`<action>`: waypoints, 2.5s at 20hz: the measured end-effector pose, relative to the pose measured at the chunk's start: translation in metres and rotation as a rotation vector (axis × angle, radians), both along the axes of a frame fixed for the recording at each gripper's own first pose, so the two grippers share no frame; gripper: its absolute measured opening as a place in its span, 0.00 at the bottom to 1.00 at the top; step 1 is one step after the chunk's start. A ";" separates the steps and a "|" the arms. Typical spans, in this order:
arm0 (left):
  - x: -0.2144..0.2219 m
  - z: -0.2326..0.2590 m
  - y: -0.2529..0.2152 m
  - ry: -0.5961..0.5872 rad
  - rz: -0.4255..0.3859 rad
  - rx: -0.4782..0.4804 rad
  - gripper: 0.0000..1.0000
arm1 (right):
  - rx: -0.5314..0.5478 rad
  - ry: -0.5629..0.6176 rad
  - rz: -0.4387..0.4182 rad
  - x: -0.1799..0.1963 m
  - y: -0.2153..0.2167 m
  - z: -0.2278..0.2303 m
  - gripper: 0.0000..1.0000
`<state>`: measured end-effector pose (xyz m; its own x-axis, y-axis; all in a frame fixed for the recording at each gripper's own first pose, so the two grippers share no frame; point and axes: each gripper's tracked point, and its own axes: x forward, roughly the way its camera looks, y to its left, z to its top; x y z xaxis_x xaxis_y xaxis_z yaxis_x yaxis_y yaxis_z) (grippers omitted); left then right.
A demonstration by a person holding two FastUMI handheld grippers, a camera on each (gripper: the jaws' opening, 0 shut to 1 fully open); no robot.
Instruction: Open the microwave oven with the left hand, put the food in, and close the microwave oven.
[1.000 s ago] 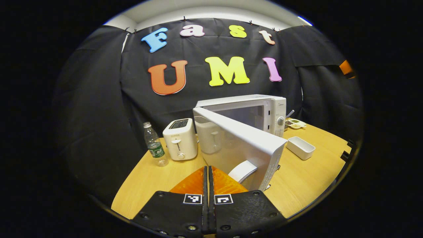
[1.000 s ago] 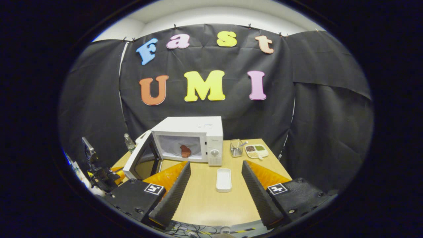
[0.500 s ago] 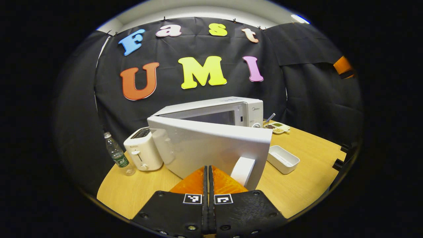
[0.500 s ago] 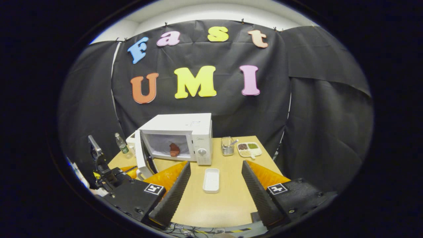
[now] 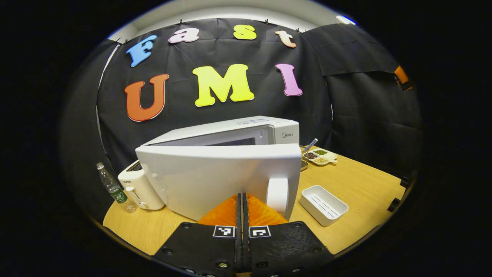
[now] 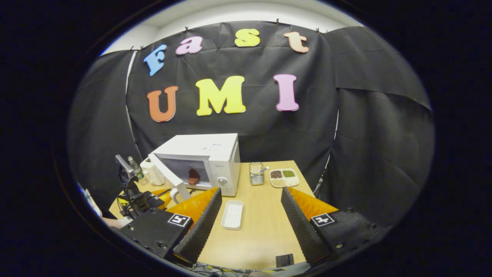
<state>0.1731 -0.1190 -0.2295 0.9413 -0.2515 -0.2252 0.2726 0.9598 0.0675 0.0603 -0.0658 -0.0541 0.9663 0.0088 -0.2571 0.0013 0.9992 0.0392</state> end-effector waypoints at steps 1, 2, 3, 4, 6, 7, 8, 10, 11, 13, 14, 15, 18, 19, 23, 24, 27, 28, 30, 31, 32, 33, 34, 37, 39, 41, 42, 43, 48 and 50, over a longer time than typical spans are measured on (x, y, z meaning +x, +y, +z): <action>0.008 -0.001 -0.003 0.001 0.004 -0.006 0.00 | -0.001 0.004 -0.002 0.002 -0.005 -0.001 0.99; 0.014 -0.004 -0.009 0.010 0.006 -0.010 0.00 | -0.005 0.007 -0.005 0.005 -0.010 -0.003 0.99; 0.020 -0.003 -0.014 0.002 0.002 -0.012 0.00 | -0.011 0.010 -0.008 0.007 -0.015 -0.003 0.99; 0.025 -0.001 -0.019 -0.011 -0.005 -0.009 0.00 | -0.018 0.018 -0.012 0.009 -0.020 -0.006 0.99; 0.038 -0.004 -0.027 -0.015 -0.006 -0.002 0.00 | -0.019 0.028 -0.023 0.015 -0.029 -0.009 0.99; 0.043 -0.007 -0.031 -0.005 -0.005 -0.005 0.00 | -0.014 0.032 -0.027 0.017 -0.033 -0.010 0.99; 0.047 -0.008 -0.034 -0.004 0.003 -0.008 0.00 | -0.013 0.036 -0.033 0.020 -0.037 -0.012 0.99; 0.058 -0.011 -0.038 0.005 0.011 -0.021 0.00 | -0.011 0.045 -0.040 0.026 -0.042 -0.015 0.99; 0.064 -0.012 -0.041 0.006 0.010 -0.029 0.00 | -0.011 0.048 -0.042 0.029 -0.044 -0.017 0.99; 0.074 -0.011 -0.045 0.003 0.012 -0.019 0.00 | -0.011 0.059 -0.042 0.035 -0.046 -0.020 0.99; 0.081 -0.012 -0.047 0.001 0.011 -0.017 0.00 | -0.009 0.064 -0.042 0.039 -0.047 -0.023 0.99; 0.087 -0.012 -0.048 0.003 0.012 -0.017 0.00 | -0.003 0.069 -0.042 0.042 -0.048 -0.025 0.99; 0.102 -0.014 -0.051 0.013 0.026 -0.026 0.00 | 0.014 0.075 -0.039 0.051 -0.049 -0.028 0.99; 0.106 -0.014 -0.050 0.013 0.033 -0.036 0.00 | 0.018 0.078 -0.040 0.053 -0.050 -0.029 0.99; 0.106 -0.014 -0.052 0.013 0.034 -0.036 0.00 | 0.020 0.086 -0.047 0.058 -0.054 -0.031 0.99; 0.106 -0.014 -0.051 0.013 0.035 -0.035 0.00 | 0.024 0.084 -0.049 0.060 -0.054 -0.030 0.99; 0.114 -0.019 -0.054 0.046 0.043 -0.043 0.00 | 0.038 0.088 -0.046 0.061 -0.050 -0.033 0.99; 0.115 -0.022 -0.060 0.057 0.041 -0.083 0.00 | 0.038 0.093 -0.043 0.062 -0.049 -0.035 0.99; 0.112 -0.026 -0.060 0.068 0.061 -0.070 0.00 | 0.052 0.096 -0.044 0.061 -0.046 -0.037 0.99; 0.110 -0.025 -0.062 0.064 0.057 -0.078 0.00 | 0.056 0.096 -0.040 0.060 -0.044 -0.036 0.99; 0.111 -0.024 -0.062 0.064 0.059 -0.074 0.00 | 0.050 0.094 -0.042 0.059 -0.044 -0.037 0.99; 0.108 -0.025 -0.061 0.068 0.057 -0.073 0.00 | 0.041 0.092 -0.051 0.058 -0.047 -0.036 0.99; 0.107 -0.023 -0.059 0.062 0.056 -0.066 0.00 | 0.039 0.088 -0.056 0.056 -0.049 -0.035 0.99; 0.099 -0.020 -0.040 0.042 0.088 -0.015 0.00 | 0.042 0.082 -0.076 0.050 -0.054 -0.035 0.99; 0.096 -0.020 -0.023 0.027 0.135 0.018 0.00 | 0.042 0.082 -0.087 0.045 -0.055 -0.037 0.99; 0.086 -0.022 -0.015 0.035 0.144 0.020 0.46 | 0.042 0.080 -0.095 0.040 -0.055 -0.037 0.99; 0.088 -0.024 -0.012 0.023 0.149 0.018 0.71 | 0.040 0.077 -0.098 0.036 -0.055 -0.037 0.99; 0.085 -0.027 -0.007 0.039 0.160 0.032 0.97 | 0.038 0.075 -0.098 0.034 -0.054 -0.036 0.91; 0.060 -0.011 -0.001 0.036 0.162 0.035 0.97 | 0.036 0.064 -0.078 0.017 -0.047 -0.039 0.99; 0.044 0.006 -0.002 0.014 0.160 0.039 0.96 | 0.033 0.057 -0.054 0.013 -0.043 -0.037 0.99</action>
<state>0.2167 -0.1207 -0.2231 0.9653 -0.0892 -0.2455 0.1174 0.9877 0.1029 0.0734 -0.1088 -0.0910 0.9495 -0.0334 -0.3120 0.0582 0.9958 0.0706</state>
